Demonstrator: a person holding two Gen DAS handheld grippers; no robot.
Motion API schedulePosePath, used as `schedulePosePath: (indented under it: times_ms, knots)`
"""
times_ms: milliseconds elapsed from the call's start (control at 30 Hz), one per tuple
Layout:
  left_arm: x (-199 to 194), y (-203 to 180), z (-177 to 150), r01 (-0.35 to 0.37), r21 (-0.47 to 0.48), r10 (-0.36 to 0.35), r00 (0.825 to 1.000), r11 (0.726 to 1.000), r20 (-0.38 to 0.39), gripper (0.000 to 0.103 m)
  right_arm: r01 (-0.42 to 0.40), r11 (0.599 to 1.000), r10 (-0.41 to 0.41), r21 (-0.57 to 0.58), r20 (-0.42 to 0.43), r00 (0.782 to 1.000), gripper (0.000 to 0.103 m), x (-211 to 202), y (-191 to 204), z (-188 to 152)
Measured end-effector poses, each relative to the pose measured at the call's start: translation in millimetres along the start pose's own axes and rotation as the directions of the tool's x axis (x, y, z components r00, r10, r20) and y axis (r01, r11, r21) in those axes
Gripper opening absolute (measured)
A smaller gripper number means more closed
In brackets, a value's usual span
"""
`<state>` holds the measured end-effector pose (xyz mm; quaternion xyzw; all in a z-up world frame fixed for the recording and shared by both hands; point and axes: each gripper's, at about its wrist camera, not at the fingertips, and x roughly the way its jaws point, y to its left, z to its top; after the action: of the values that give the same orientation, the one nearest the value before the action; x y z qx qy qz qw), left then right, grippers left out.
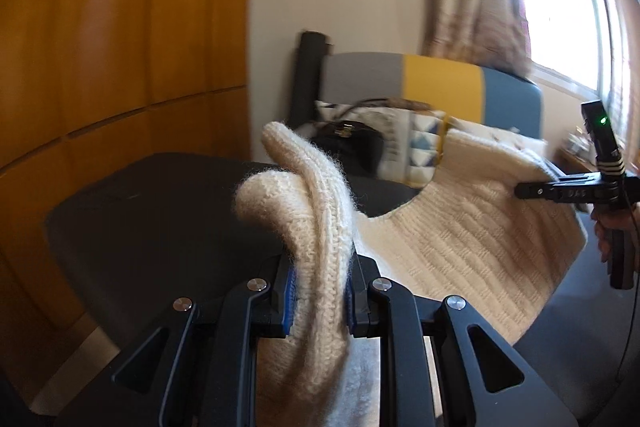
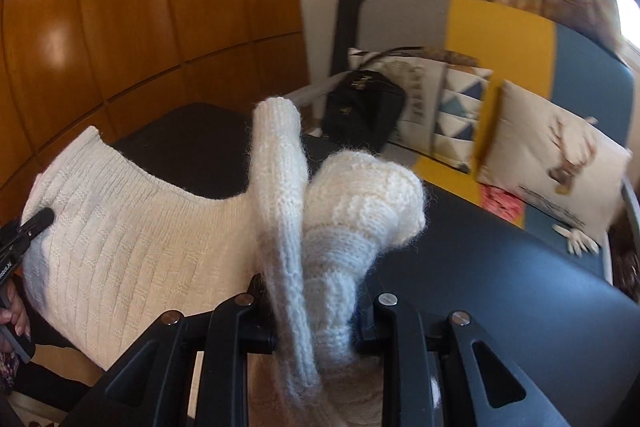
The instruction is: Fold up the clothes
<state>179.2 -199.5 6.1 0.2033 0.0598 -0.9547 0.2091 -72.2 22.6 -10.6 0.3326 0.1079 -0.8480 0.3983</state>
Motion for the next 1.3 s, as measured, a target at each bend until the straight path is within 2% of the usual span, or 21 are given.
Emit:
schedulePosePath:
  times_ms: [267, 400, 633, 933, 1033, 1167, 1233, 1300]
  knots:
    - [21, 63, -18, -0.133, -0.119, 0.127, 0.99, 0.984, -0.058, 0.019, -0.063, 0.997, 0.061, -0.052, -0.035, 0.998, 0.024, 79, 41, 41]
    - [38, 90, -28, -0.189, -0.166, 0.177, 0.98, 0.968, -0.088, 0.019, -0.076, 0.997, 0.075, -0.014, -0.061, 0.995, 0.024, 113, 45, 50]
    - [79, 115, -51, -0.247, -0.242, 0.204, 0.961, 0.938, -0.187, 0.019, -0.083, 0.994, 0.092, 0.075, -0.131, 0.987, 0.024, 162, 27, 51]
    - [87, 122, -74, -0.277, -0.258, 0.219, 0.948, 0.926, -0.231, 0.022, -0.061, 0.988, 0.085, 0.14, -0.179, 0.98, 0.03, 201, 9, 42]
    - [94, 122, -78, -0.306, -0.242, 0.239, 0.933, 0.921, -0.268, 0.029, -0.068, 0.982, 0.101, 0.179, -0.183, 0.978, 0.036, 207, 4, 38]
    - [96, 123, -82, -0.333, -0.247, 0.26, 0.922, 0.91, -0.286, 0.043, -0.079, 0.959, 0.137, 0.271, -0.202, 0.97, 0.055, 213, -13, 32]
    - [95, 125, -85, -0.35, -0.258, 0.271, 0.916, 0.901, -0.295, 0.055, -0.099, 0.942, 0.173, 0.319, -0.213, 0.962, 0.061, 214, -23, 30]
    - [93, 130, -87, -0.374, -0.276, 0.287, 0.907, 0.886, -0.308, 0.071, -0.118, 0.932, 0.202, 0.344, -0.221, 0.954, 0.061, 212, -29, 29]
